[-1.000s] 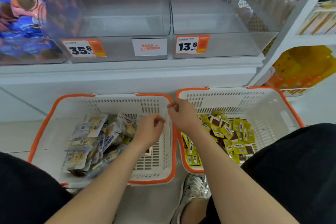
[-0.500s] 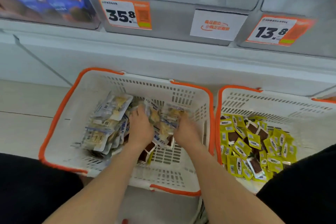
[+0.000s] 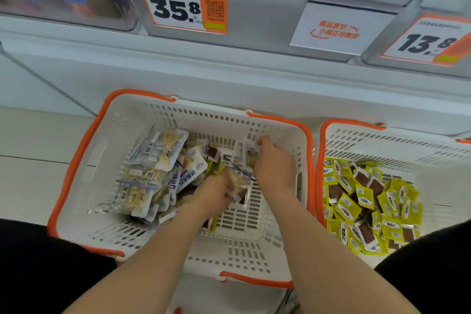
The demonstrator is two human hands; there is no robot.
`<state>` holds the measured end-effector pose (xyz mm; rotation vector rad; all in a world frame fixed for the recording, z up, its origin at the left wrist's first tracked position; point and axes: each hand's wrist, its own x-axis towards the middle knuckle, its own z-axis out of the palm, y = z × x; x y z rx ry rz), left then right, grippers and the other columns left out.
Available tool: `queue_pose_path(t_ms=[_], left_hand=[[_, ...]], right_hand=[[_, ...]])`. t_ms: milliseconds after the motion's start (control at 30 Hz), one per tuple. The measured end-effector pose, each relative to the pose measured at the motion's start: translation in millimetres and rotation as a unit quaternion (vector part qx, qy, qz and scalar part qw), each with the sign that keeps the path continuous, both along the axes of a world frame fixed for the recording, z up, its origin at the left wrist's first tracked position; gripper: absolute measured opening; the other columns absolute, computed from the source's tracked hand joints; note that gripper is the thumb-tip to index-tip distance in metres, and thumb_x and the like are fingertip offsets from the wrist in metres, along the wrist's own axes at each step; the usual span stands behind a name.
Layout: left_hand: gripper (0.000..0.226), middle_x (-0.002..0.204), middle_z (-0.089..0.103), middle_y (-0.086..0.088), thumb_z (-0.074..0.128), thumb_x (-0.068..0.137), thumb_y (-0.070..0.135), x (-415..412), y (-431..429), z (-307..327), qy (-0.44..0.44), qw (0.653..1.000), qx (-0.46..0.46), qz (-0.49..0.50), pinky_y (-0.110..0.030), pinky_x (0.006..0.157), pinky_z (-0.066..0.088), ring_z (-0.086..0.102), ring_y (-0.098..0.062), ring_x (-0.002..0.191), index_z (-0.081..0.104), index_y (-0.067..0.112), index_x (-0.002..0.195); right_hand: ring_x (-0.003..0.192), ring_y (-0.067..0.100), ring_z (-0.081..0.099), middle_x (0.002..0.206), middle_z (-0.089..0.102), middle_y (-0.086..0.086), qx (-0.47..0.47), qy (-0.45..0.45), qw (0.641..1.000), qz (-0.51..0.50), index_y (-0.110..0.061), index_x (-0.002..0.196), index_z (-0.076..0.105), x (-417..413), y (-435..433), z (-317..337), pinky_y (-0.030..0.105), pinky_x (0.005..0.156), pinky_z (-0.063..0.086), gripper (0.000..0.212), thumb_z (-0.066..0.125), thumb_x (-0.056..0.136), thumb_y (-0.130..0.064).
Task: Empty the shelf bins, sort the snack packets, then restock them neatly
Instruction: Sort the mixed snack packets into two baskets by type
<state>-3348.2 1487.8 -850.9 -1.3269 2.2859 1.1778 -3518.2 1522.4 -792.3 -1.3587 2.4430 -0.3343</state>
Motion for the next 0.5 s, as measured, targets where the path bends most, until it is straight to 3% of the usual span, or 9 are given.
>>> queue_pose_path(t_ms=[100,200,300,367,500], left_hand=[[0.057,0.165,0.028,-0.011,0.058,0.096,0.005,-0.5,14.9,-19.2,-0.107,0.987,-0.038,-0.110,-0.048,0.108,0.048,0.044,-0.034,0.140,0.044,0.009,0.151],[0.084,0.173,-0.004,-0.011,0.057,0.096,0.005,-7.7,28.2,-26.1,-0.191,0.968,-0.059,-0.149,-0.057,0.125,0.022,0.005,-0.037,0.158,0.009,0.008,0.165],[0.097,0.173,-0.008,-0.005,0.061,0.092,0.003,-7.5,28.0,-30.5,-0.202,0.966,-0.078,-0.141,-0.058,0.125,0.019,0.001,-0.039,0.158,-0.001,0.015,0.166],[0.102,0.174,-0.010,-0.002,0.063,0.093,0.006,-4.4,21.6,-31.8,-0.200,0.967,-0.075,-0.140,-0.056,0.125,0.020,0.004,-0.037,0.158,-0.007,0.022,0.166],[0.107,0.173,-0.017,-0.004,0.065,0.091,0.007,-4.7,14.3,-26.0,-0.221,0.956,-0.086,-0.176,-0.051,0.126,0.020,0.009,-0.034,0.157,-0.011,0.022,0.166]], right_hand=[[0.094,0.038,0.062,0.102,0.066,0.013,-0.035,0.167,0.979,0.111,-0.010,0.110,0.067,-5.7,6.6,-9.3,0.046,0.079,0.049,0.039,0.070,0.076,0.008],[0.098,0.037,0.056,0.103,0.062,0.015,-0.020,0.230,0.961,0.151,-0.009,0.101,0.069,-5.0,20.8,-19.3,0.047,0.078,0.048,0.036,0.065,0.068,0.005],[0.095,0.036,0.064,0.103,0.065,0.012,0.090,0.094,0.971,0.202,-0.011,0.104,0.067,8.8,39.6,-29.6,0.040,0.067,0.045,0.025,0.065,0.082,0.002],[0.089,0.037,0.067,0.102,0.065,0.013,0.195,-0.026,0.968,0.154,-0.011,0.108,0.065,19.1,45.6,-34.7,0.038,0.064,0.048,0.018,0.058,0.093,-0.004],[0.105,0.034,0.066,0.120,0.063,0.014,0.307,-0.091,0.943,0.086,-0.010,0.112,0.063,33.6,55.6,-49.5,0.037,0.077,0.054,0.015,0.059,0.098,-0.005]])
